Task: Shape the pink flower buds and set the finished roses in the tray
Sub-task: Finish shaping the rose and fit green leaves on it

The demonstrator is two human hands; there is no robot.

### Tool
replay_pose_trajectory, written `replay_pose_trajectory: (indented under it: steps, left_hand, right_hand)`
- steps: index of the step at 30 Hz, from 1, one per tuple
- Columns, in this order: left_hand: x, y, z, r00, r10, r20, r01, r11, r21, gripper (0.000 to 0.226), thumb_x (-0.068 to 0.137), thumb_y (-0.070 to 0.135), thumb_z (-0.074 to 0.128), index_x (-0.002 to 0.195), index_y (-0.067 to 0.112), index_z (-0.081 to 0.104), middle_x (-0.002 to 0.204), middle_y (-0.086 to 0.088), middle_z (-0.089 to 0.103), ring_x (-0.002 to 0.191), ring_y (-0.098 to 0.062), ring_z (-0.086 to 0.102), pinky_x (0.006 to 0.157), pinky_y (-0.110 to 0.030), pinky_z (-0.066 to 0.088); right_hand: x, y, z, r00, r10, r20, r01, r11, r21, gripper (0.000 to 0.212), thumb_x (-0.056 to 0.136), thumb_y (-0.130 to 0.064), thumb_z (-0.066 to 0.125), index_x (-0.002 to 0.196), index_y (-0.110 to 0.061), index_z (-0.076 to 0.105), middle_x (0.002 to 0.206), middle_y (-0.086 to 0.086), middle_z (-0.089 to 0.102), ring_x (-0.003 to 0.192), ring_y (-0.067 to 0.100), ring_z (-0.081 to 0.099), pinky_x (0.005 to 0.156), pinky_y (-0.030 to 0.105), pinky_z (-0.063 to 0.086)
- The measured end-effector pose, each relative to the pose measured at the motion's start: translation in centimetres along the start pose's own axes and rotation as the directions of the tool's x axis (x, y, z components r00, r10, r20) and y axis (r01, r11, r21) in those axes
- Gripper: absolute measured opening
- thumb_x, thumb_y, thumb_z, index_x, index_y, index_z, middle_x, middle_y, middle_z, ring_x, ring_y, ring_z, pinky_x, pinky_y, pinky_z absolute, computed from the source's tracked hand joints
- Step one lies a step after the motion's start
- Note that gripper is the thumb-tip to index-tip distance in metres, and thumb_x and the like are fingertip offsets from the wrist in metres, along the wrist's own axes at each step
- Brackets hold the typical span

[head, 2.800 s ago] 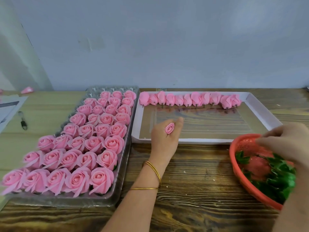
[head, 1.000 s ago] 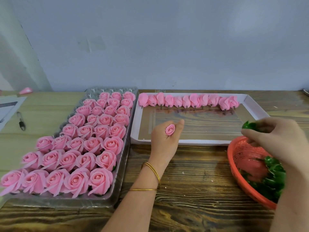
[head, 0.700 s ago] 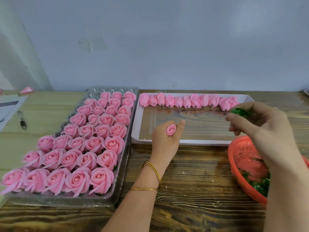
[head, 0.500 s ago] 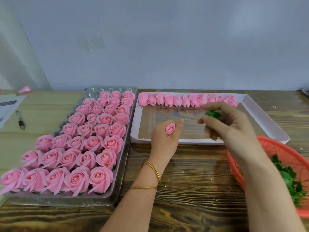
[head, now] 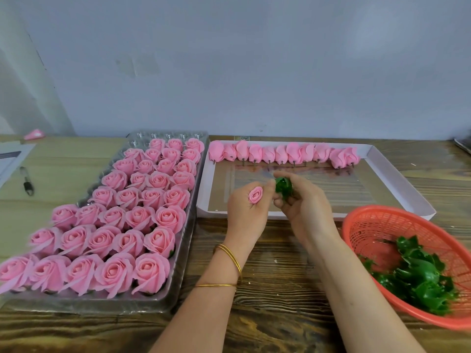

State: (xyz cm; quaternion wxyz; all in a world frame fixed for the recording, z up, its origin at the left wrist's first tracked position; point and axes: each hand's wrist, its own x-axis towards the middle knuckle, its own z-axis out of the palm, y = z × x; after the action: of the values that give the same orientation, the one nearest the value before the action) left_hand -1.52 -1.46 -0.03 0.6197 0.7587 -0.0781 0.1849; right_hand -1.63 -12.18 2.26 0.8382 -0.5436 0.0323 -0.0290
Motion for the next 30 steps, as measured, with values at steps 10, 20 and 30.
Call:
replay_pose_trajectory:
  steps: [10,20,30]
  left_hand:
    - [0.1,0.3,-0.2,0.994,-0.011,-0.105,0.003,0.997,-0.076,0.048,0.099,0.033,0.051,0.058,0.008,0.051,0.050,0.002,0.048,0.050,-0.009,0.046,0.052,-0.020,0.038]
    - [0.6,-0.1,-0.5,0.976,-0.142,-0.164,0.081,0.940,-0.333,0.049,0.100,0.040,0.045,0.053,0.032,0.057,0.063,0.005,0.063,0.067,-0.004,0.060,0.072,-0.021,0.046]
    - [0.6,0.6,-0.7,0.973,-0.208,-0.100,0.143,0.882,-0.449,0.051,0.100,0.041,0.043,0.052,0.031,0.056,0.073,0.012,0.064,0.078,0.002,0.060,0.080,-0.029,0.039]
  right_hand:
    - [-0.2,1.2,0.5,1.000,-0.006,-0.010,0.006,1.000,0.013,0.020,0.103,-0.005,0.042,0.110,-0.004,0.061,0.109,0.023,0.061,0.084,0.016,0.069,0.082,0.028,0.057]
    - [-0.9,2.0,1.0,0.999,0.033,0.004,-0.032,0.991,-0.130,0.025,0.103,-0.009,0.044,0.115,0.002,0.062,0.101,0.015,0.063,0.088,0.019,0.058,0.084,0.026,0.053]
    - [-0.8,1.9,0.6,1.000,0.014,0.003,-0.013,0.997,-0.082,0.024,0.102,-0.011,0.046,0.114,-0.011,0.067,0.102,0.002,0.067,0.089,0.008,0.056,0.080,0.022,0.043]
